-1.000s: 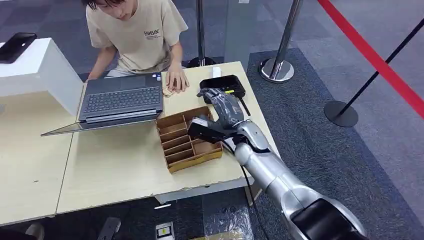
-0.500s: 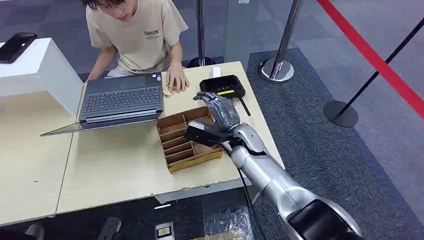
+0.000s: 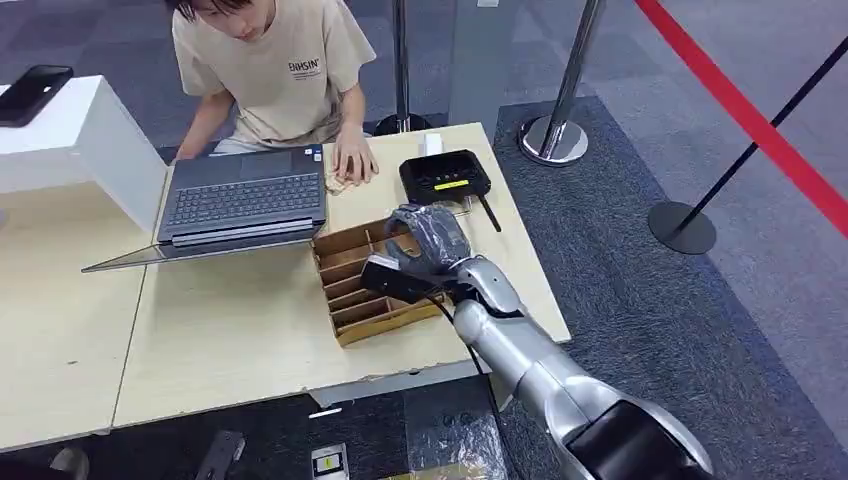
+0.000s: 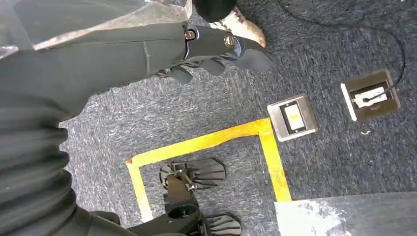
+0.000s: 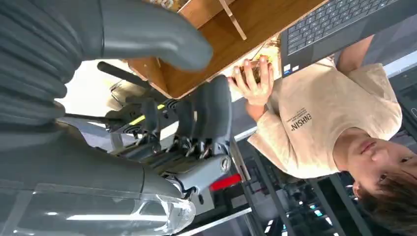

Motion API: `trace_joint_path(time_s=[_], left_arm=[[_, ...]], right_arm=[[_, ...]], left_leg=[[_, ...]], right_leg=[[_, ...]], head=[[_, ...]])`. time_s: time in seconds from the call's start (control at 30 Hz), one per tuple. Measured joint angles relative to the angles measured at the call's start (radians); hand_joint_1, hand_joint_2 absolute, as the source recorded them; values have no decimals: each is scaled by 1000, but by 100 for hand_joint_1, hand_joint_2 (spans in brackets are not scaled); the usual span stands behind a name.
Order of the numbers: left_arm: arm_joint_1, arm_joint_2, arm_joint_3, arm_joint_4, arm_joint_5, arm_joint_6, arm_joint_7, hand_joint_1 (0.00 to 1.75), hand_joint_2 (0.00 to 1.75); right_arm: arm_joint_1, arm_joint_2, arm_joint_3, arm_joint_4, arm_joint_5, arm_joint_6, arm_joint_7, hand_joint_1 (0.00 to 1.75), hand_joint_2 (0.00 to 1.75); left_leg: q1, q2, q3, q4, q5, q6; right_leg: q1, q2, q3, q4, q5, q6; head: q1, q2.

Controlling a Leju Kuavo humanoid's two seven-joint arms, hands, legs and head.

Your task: Pass the card to the sensor for recognition and then transmit it.

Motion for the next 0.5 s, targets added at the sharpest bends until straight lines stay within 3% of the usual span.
trace_joint_path(time_s=[0.1, 0.17, 0.5], left_arm=[[-1, 0, 0, 0, -3, 0, 0, 0, 175], [-1, 0, 0, 0, -3, 0, 1, 0, 175], [-5, -2, 0, 0, -6, 0, 12, 0, 175]], right_arm=[[0, 4, 0, 11, -2, 0, 0, 72, 175], [0, 7, 0, 17, -3, -1, 0, 54, 175], [0, 20, 1, 47, -5, 0, 0, 61, 175]], left_leg=[[0, 0, 0, 0, 0, 0], [0, 0, 0, 0, 0, 0], [0, 0, 0, 0, 0, 0]], right_leg=[[0, 0, 0, 0, 0, 0], [0, 0, 0, 0, 0, 0], [0, 0, 0, 0, 0, 0]], head=[[0, 0], [0, 0], [0, 0]])
